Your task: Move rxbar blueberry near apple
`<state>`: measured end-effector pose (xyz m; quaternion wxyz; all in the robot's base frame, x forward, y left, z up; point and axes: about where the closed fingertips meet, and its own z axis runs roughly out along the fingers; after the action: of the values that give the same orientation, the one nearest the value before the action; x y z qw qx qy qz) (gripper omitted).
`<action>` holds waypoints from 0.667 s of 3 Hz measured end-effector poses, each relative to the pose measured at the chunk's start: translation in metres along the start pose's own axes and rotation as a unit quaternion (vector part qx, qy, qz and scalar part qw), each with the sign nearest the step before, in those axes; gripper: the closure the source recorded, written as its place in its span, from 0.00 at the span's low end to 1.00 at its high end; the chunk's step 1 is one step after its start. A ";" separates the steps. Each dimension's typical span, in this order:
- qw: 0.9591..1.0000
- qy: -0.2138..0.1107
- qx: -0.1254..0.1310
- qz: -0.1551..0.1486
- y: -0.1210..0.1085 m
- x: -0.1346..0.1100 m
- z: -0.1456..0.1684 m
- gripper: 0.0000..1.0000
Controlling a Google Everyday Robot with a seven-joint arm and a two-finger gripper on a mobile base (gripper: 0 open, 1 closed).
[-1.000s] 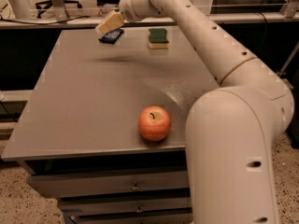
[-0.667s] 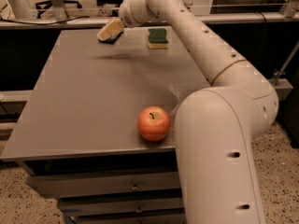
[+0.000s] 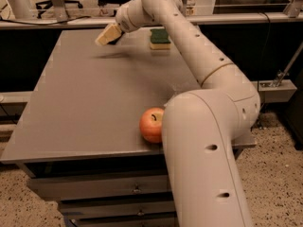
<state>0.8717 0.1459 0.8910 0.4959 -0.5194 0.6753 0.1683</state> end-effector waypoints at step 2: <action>0.998 0.055 -0.028 -0.017 0.009 0.021 0.019 0.00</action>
Offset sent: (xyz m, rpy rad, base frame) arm 0.0157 -0.0008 -0.0322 -0.1936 0.0772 0.0374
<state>0.8741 0.1522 0.8623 0.4462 -0.5529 0.6876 0.1495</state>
